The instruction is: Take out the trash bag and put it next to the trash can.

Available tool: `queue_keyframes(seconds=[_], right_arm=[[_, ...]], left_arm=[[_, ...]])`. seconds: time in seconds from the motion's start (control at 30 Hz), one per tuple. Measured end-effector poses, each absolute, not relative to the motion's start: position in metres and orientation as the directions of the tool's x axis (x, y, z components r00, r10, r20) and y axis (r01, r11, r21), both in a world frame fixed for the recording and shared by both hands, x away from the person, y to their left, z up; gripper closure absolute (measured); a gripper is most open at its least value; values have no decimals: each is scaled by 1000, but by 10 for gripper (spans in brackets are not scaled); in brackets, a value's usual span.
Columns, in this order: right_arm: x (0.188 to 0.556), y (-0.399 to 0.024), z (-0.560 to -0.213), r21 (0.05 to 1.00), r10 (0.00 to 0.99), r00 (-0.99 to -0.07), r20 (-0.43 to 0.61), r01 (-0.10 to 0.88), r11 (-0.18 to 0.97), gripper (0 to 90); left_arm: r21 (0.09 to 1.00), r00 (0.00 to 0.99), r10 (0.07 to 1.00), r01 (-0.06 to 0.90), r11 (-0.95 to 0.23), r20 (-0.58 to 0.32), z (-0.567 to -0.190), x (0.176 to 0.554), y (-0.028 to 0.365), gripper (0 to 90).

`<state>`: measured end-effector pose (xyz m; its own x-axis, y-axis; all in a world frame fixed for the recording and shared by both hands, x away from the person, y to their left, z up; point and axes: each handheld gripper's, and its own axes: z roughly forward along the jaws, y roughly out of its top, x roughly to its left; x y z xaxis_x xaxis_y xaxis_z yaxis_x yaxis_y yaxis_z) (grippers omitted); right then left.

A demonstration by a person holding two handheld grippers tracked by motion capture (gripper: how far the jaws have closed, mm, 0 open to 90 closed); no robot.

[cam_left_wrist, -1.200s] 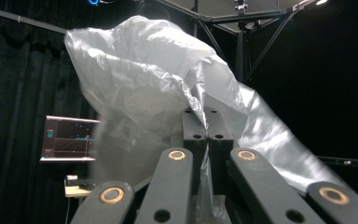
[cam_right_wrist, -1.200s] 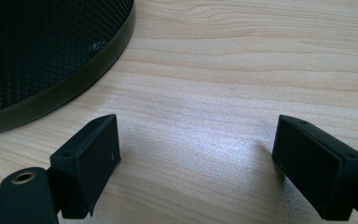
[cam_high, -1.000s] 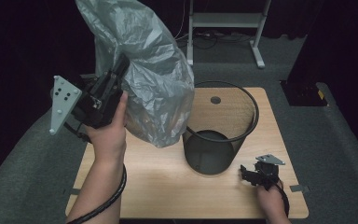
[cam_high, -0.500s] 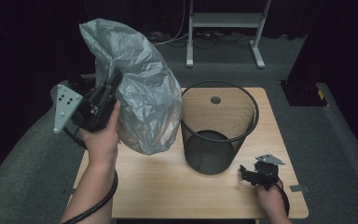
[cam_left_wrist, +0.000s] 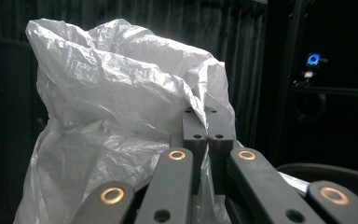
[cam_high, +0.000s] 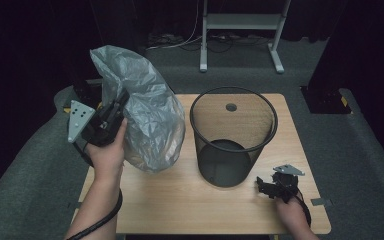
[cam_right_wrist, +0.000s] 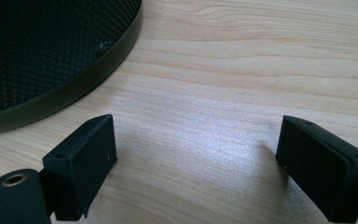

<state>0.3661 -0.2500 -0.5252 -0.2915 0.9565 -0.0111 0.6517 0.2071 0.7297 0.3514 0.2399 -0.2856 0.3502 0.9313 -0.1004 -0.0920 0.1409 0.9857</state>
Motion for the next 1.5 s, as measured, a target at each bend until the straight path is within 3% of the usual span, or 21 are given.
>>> queue_keyframes(seconds=[0.5, 1.07, 1.2, 1.37, 1.5], right_arm=[[367, -248, -525, 728, 957, -289, -17, 652, 210, 103], [367, -247, -525, 726, 956, -294, -16, 653, 213, 104], [367, -247, -525, 727, 955, -297, -17, 652, 216, 105], [367, -247, -525, 727, 955, -297, -16, 652, 215, 105], [367, -247, -525, 727, 955, -297, -16, 653, 215, 104]], left_arm=[[993, 297, 951, 100, 57, -84, -341, 400, 221, 891], [963, 340, 940, 259, -75, -18, -410, 451, 156, 882], [948, 345, 938, 304, -93, -18, -424, 449, 149, 772], [950, 345, 937, 305, -63, -48, -416, 435, 153, 423], [956, 368, 929, 285, -69, -43, -404, 415, 158, 280]])
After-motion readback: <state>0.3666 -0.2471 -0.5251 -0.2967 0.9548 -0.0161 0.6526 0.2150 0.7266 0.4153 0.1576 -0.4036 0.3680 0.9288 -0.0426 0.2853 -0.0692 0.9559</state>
